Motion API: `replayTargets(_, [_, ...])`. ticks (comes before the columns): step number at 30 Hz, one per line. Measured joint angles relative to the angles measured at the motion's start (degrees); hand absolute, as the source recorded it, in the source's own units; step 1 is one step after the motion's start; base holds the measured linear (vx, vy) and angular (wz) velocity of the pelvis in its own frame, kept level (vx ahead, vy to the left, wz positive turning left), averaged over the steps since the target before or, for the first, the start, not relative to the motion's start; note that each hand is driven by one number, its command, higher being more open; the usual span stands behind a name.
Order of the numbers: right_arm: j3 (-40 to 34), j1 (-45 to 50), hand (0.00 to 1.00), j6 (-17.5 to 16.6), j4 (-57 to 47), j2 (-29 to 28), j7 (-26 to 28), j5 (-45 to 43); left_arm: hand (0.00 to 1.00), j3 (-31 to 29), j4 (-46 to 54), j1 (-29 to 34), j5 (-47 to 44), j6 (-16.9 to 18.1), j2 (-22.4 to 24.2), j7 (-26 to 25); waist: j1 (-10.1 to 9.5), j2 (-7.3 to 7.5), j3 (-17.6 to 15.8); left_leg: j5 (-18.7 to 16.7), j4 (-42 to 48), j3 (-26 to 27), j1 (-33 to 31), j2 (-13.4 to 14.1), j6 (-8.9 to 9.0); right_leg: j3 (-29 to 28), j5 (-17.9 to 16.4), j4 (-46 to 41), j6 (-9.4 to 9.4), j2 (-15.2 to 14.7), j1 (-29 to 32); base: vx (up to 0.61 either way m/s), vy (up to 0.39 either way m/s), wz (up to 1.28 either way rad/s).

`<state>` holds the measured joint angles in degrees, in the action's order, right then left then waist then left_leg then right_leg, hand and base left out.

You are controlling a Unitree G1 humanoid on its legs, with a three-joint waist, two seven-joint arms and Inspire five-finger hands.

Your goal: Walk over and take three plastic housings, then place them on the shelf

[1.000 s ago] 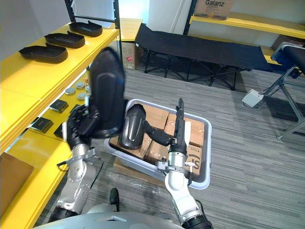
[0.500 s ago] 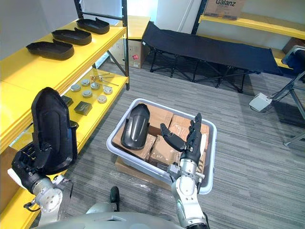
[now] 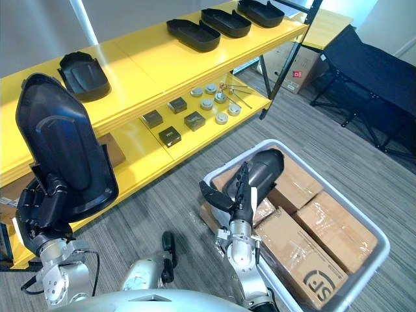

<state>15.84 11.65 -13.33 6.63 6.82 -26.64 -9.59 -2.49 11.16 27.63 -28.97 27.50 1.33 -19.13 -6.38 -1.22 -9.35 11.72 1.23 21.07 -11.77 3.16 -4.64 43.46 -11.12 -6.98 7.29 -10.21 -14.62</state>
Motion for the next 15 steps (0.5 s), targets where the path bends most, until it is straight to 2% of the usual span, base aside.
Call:
replayTargets(6, [-0.07,0.38,1.00,-0.03,-0.69,-0.06,0.09,0.13,0.00,4.48,1.85,-0.12,-0.14,-0.92,-2.36,6.39,1.21,0.33,-0.32,0.62,-5.65,2.39,3.81,-2.92,-0.35,-3.34,0.09,-0.28,0.09,-2.15,0.33,0.02,0.094,-0.19])
replayTargets(9, [0.11,0.62,1.00,-0.01,-0.70,-0.12,0.50,0.43,0.00,5.50,3.17,-0.36,-0.15,-1.22,-2.55,8.58,1.92,0.28,-0.33,0.81,-6.05,2.54,4.16,-3.02,-0.28,-4.13,0.09,-0.29,0.09,-2.14,0.40,-0.03,0.029,-0.06])
replayTargets(11, [0.09,1.05,1.00,0.03,-0.76,-0.01,0.66,4.20,0.00,6.72,3.33,-0.74,-0.33,-1.22,-2.94,10.05,2.01,0.12,-0.34,1.17,-6.07,2.57,4.24,-2.60,-0.55,-4.42,0.09,-0.28,0.10,-1.71,0.41,-0.05,-0.005,-0.05])
replayTargets(15, [0.49,0.93,1.00,0.03,-1.70,0.17,2.02,6.89,0.00,9.79,3.33,-0.75,-1.67,-2.51,-3.56,10.66,1.96,0.03,-0.31,1.76,-6.06,2.22,4.22,-1.95,-0.37,-4.67,0.28,-0.77,0.43,-0.98,0.44,-0.05,-0.016,0.02])
